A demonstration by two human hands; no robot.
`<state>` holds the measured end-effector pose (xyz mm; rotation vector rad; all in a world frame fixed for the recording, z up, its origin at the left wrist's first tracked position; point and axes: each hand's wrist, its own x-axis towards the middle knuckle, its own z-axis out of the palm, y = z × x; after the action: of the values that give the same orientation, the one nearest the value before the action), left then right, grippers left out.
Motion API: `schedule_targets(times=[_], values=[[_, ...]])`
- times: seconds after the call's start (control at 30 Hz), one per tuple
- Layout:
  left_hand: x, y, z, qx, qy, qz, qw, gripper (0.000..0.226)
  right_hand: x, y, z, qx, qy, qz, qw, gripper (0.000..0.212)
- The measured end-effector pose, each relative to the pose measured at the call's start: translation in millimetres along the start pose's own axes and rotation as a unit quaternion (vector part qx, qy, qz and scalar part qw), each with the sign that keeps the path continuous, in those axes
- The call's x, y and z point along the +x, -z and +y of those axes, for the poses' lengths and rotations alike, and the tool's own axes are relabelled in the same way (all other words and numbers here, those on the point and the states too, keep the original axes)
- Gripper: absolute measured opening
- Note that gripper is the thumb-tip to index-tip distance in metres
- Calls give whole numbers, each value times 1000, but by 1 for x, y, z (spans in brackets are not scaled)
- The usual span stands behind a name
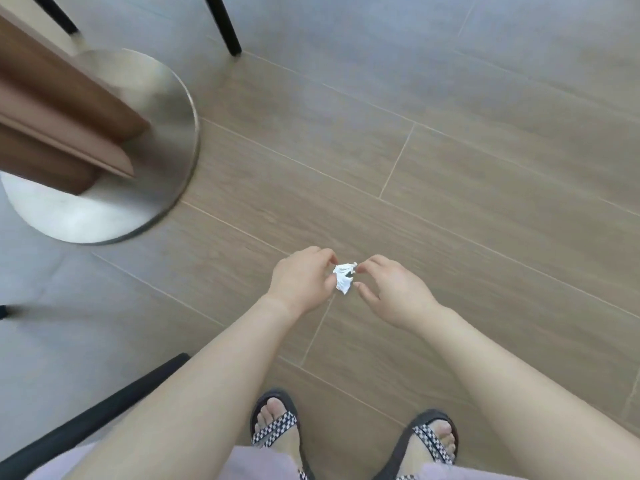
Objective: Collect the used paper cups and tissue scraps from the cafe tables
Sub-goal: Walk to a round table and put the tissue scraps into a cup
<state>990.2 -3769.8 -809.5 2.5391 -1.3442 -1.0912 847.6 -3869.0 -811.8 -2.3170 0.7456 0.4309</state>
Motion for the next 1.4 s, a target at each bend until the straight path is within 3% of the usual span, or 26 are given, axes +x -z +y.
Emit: schedule_targets(times=[0.33,0.47,0.57,0.8,1.2,1.4], values=[[71,-101,-39,5,46,-29,999,29,70,-91,53,-55,-18,0,998,32],[73,-108,-41,7,41,-9,999,13,76,-98,50,-47,-20,10,999,19],[67,-86,-31,-13,41,8,999,16,69,-77,41,-18,-32,30,999,17],[-5,49,42,-43,11,63,997,19,-2,61,-21,28,-23,97,995,15],[-246,366,214,-78,-28,177,981,17,-210,376,-209,79,13,181,980,15],[-336,468,262,-87,-45,224,970,14,-279,478,-276,98,57,212,971,11]])
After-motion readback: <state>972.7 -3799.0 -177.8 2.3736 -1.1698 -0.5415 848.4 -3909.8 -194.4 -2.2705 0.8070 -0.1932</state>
